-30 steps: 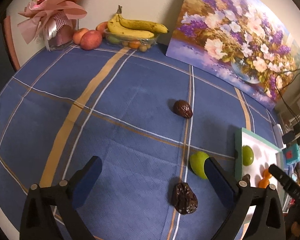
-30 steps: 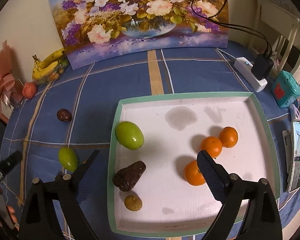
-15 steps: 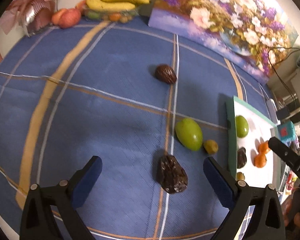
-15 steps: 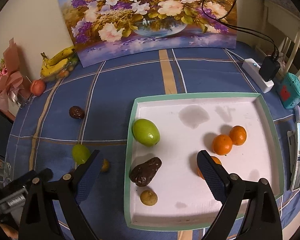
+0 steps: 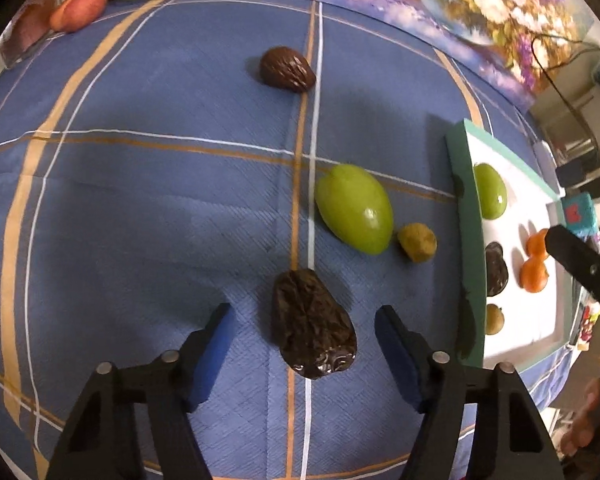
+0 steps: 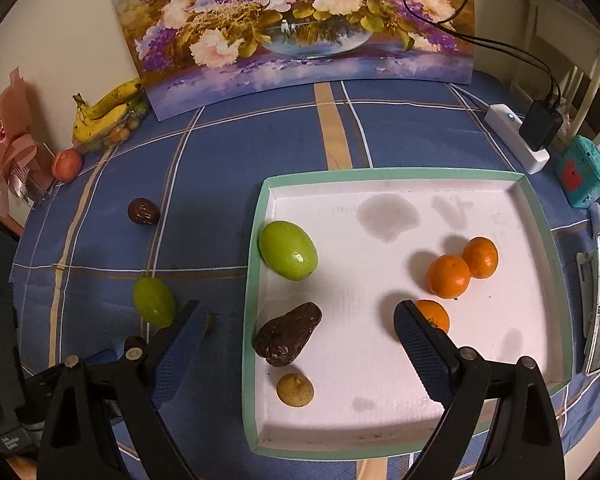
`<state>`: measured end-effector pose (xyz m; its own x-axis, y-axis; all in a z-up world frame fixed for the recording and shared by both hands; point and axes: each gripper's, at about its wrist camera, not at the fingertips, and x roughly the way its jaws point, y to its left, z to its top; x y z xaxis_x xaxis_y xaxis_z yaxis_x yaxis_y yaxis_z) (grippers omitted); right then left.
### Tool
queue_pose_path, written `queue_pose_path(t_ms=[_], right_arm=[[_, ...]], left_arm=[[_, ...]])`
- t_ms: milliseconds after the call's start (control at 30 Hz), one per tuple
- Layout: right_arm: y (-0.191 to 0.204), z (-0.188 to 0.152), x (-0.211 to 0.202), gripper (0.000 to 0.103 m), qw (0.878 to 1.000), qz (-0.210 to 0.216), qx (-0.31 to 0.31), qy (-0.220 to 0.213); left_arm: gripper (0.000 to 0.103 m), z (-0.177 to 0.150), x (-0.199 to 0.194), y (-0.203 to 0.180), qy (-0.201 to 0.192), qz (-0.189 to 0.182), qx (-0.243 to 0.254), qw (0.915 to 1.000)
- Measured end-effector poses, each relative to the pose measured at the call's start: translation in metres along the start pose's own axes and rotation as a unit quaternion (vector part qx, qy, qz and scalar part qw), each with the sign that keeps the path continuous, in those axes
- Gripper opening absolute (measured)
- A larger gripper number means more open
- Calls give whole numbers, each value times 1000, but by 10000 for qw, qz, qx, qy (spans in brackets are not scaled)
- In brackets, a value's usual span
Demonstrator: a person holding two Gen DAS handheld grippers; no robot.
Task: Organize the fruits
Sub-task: 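Grasp the large wrinkled dark date with the left tool, then grasp a small yellow round fruit with the right tool while the left tool holds the date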
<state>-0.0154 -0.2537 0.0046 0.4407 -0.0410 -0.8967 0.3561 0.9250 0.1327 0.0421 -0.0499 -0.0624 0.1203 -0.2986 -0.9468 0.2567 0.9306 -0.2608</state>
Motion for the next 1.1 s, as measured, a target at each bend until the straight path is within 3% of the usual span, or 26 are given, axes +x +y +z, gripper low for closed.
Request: queue_pose_path(t_ms=[233,367,600,833,1100], right_arm=[[2,0,4,95,10000,-22,-28,39],[2,-1,6,95,10000,-15,-24,67],[6,-1,9,95,9999,84,-26,62],[31,-1,6,93,9970,659,-374,-133],[63,-9,25,62,9914,1027,-803,92]], left_arm=[[41,-2,1,-7,-45,265,152,9995],[41,-3,-2,-4,-110,172,60,9998],[41,4,-35,20,-813,314,-444,9952],[41,7,-56,42,-1182,161,-874,9890],[41,11,-66,49,-1397,219,-1020,9847]])
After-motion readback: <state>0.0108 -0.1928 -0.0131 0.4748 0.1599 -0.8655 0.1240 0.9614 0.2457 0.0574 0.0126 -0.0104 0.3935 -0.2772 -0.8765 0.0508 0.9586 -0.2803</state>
